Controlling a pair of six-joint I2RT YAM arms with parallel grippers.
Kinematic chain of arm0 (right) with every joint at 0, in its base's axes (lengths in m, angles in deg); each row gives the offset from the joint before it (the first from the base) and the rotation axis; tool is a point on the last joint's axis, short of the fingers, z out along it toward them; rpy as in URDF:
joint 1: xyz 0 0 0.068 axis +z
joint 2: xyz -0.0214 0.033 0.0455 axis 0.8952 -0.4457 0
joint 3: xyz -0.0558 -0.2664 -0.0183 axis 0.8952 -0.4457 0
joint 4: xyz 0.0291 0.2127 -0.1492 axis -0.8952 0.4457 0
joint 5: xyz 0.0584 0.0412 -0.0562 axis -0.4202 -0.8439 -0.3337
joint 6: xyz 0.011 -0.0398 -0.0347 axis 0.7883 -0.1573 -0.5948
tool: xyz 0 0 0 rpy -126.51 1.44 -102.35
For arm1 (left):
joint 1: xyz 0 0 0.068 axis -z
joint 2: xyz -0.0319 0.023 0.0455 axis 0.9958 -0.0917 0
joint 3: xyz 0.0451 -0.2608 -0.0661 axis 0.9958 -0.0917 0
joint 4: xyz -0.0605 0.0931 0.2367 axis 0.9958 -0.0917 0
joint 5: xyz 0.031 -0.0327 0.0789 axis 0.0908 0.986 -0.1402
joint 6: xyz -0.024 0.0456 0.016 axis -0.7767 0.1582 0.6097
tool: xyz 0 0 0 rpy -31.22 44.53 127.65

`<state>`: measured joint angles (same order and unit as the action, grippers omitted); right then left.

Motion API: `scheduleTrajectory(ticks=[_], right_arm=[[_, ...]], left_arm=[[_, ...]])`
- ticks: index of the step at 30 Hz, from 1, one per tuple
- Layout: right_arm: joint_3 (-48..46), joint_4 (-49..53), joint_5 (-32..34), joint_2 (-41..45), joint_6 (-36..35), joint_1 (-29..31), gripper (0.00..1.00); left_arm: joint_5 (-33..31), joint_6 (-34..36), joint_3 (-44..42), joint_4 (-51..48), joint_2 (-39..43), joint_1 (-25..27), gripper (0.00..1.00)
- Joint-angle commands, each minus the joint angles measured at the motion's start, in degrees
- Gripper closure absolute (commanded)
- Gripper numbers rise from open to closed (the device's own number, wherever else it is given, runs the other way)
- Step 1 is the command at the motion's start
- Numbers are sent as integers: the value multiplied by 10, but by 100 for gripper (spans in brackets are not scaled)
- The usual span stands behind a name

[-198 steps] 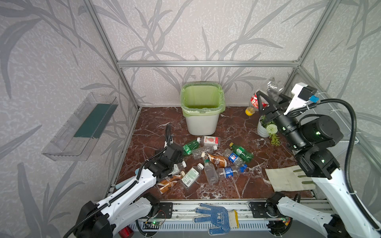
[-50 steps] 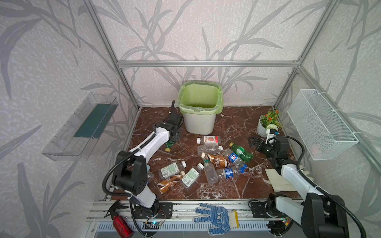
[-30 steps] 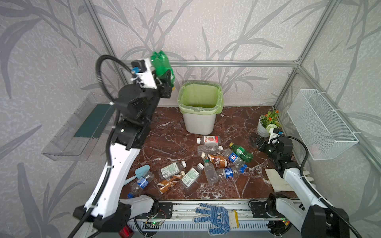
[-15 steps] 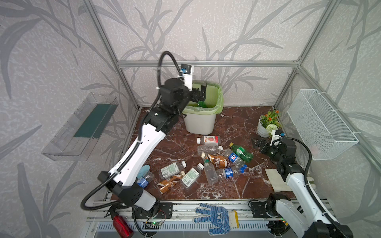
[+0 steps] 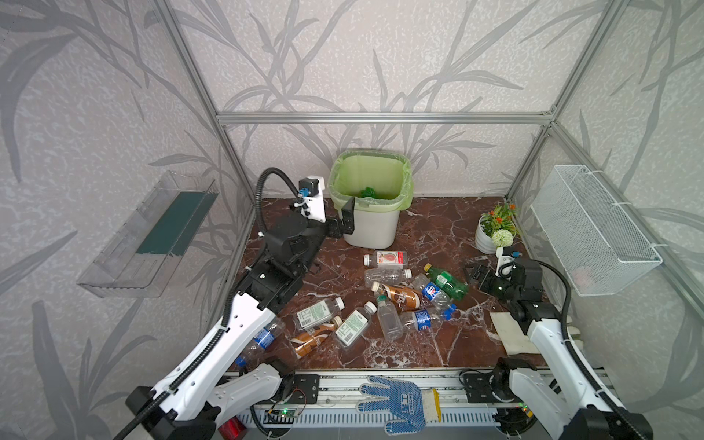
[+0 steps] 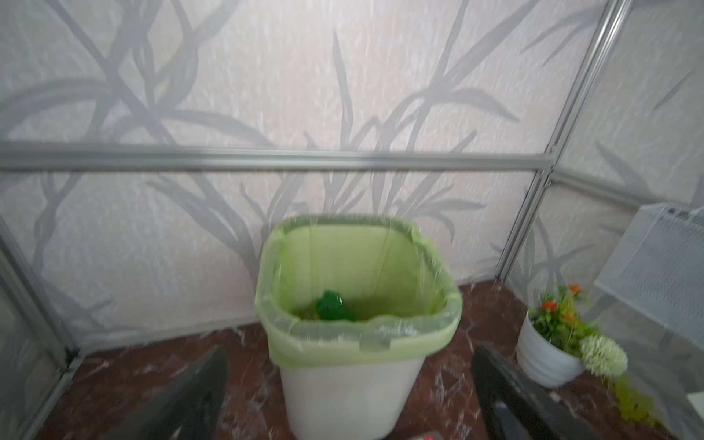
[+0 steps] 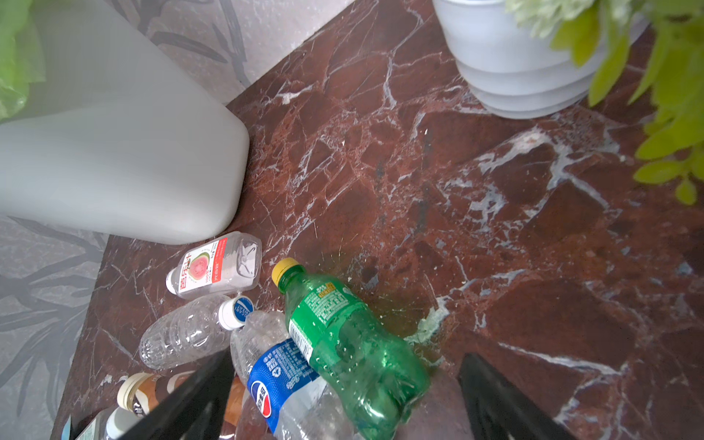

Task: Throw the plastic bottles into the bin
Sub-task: 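Withdraw the left gripper while the right gripper reaches into the bottle pile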

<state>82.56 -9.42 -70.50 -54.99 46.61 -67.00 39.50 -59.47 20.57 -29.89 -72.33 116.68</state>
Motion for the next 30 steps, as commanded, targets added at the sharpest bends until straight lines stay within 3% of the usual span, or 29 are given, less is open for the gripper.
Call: scheduleTrajectory(ticks=[1,6,13,17,22,30], right_arm=[[17,41,23,-16,-33,25,8],[34,24,59,-21,-48,103,8],[123,30,118,-112,-174,265,16],[173,50,146,-172,-236,337,23],[210,59,156,-218,-292,406,30],[250,115,152,-286,-356,474,32]], left_arm=[[-34,-50,-53,-16,66,1,1],[-77,-96,-146,-73,133,1,1],[-166,-218,-218,-196,188,-23,1],[-156,-274,-252,-252,219,-47,1],[-147,-289,-274,-298,245,-83,1],[-112,-294,-286,-299,243,-112,1]])
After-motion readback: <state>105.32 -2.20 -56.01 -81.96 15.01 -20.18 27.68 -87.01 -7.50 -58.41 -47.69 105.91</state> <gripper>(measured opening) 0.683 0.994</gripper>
